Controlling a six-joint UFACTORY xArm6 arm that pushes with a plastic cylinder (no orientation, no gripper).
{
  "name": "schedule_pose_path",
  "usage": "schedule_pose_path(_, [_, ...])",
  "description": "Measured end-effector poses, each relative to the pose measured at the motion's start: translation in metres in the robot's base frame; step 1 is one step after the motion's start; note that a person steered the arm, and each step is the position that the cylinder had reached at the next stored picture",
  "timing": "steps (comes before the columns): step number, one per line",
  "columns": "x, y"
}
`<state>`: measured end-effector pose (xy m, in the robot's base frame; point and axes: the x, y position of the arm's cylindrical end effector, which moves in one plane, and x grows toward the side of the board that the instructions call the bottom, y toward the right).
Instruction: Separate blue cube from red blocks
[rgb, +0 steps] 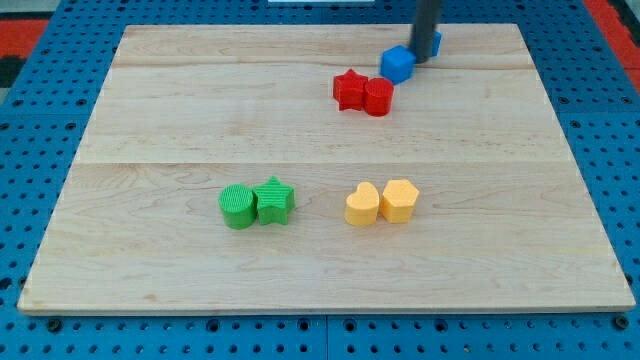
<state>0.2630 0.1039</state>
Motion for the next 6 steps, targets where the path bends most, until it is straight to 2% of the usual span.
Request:
schedule_pose_path(3, [0.033,0.016])
schedule_pose_path(4, [0.033,-0.043])
schedule_pose_path(6, [0.005,-0.125])
